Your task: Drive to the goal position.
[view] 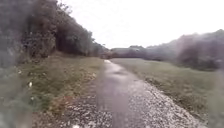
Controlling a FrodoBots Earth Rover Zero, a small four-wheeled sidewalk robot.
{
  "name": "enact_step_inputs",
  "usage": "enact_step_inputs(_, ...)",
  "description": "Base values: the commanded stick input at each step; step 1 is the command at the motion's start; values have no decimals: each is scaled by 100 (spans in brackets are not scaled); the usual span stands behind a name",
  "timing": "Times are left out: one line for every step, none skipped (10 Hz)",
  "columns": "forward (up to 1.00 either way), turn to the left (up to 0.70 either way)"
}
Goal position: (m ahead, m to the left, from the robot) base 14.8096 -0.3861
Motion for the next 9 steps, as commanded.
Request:
enact_step_inputs(70, -12)
enact_step_inputs(70, -3)
enact_step_inputs(70, 0)
enact_step_inputs(70, 0)
enact_step_inputs(70, 0)
enact_step_inputs(70, -16)
enact_step_inputs(70, -34)
enact_step_inputs(70, -35)
enact_step_inputs(70, -20)
